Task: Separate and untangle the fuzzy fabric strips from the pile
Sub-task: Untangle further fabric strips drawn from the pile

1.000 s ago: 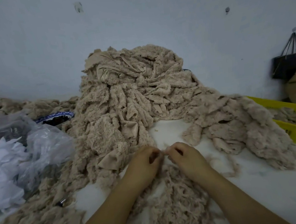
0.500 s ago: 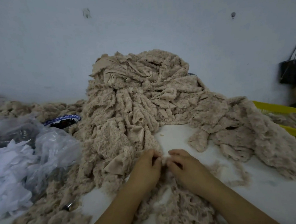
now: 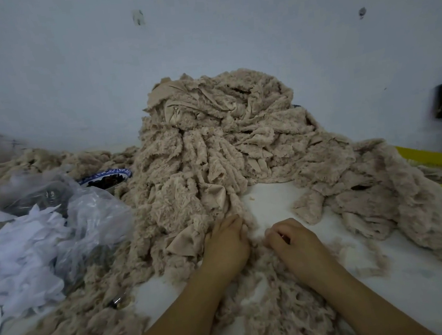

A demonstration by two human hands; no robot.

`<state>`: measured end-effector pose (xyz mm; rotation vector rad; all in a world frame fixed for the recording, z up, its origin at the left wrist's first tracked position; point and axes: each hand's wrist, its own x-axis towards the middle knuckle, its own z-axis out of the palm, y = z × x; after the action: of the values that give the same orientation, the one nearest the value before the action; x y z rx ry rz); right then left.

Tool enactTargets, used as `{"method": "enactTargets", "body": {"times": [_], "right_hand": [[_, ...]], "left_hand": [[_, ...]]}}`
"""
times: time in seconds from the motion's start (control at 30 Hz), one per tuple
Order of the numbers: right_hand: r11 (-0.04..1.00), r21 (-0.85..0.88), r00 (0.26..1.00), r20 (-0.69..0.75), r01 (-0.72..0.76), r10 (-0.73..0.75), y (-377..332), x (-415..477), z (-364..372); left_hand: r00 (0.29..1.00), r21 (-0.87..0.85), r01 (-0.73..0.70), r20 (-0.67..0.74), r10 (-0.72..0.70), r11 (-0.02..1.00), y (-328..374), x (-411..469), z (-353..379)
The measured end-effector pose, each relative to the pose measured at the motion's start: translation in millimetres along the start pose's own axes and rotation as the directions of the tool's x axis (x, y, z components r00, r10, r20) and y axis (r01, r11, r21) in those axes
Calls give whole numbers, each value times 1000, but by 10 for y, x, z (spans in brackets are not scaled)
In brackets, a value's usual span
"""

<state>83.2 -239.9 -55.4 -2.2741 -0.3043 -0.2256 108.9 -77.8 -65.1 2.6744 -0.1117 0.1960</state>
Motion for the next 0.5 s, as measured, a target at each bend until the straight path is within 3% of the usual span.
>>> {"method": "enactTargets", "body": {"times": [0.23,0.5], "right_hand": [[1000,27,1000,-24,-7,8,11,13,3],[1000,9,1000,-2,-12,12,27,28,16]], "left_hand": [[994,-242,-63,-101,40,968,9,-58,-53],[993,-192,-80,-106,61,978,-18,-48,-14]]}}
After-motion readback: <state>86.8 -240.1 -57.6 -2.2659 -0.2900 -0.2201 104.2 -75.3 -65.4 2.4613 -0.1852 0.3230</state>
